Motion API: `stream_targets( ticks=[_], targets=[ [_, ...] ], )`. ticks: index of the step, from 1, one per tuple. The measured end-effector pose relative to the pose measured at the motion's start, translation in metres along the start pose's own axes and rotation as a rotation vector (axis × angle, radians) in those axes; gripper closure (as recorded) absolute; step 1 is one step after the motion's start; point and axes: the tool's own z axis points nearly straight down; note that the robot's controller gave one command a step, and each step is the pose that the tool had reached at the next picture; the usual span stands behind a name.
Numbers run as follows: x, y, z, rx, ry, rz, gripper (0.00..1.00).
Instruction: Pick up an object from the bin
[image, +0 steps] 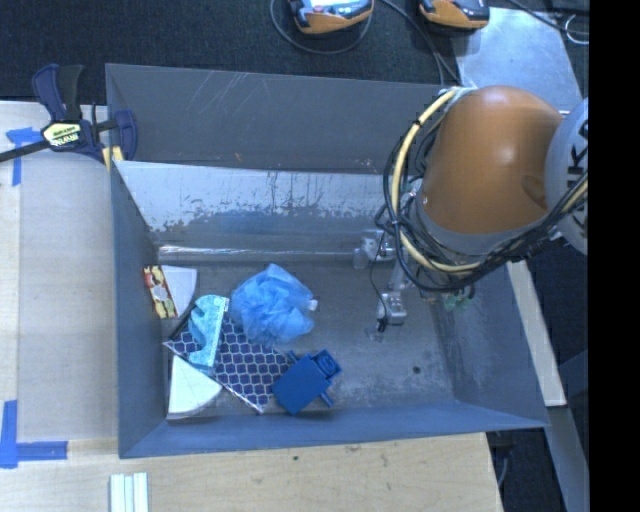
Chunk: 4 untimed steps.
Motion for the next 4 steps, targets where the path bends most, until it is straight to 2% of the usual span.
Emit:
stream_targets(
  ticks=[1, 2, 3, 4],
  targets=[
    [-0.002, 0.000, -0.004, 0.000, -0.009, 0.001, 0.00],
    [-0.029, 0.102, 0.076, -0.001, -0.004, 0.053, 0.00],
    [-0.036, 0.042, 0.078, -0.001, -0.010, 0.172, 1.00],
    [-0.036, 0.042, 0.078, -0.001, -0.009, 0.173, 1.00]
  ],
)
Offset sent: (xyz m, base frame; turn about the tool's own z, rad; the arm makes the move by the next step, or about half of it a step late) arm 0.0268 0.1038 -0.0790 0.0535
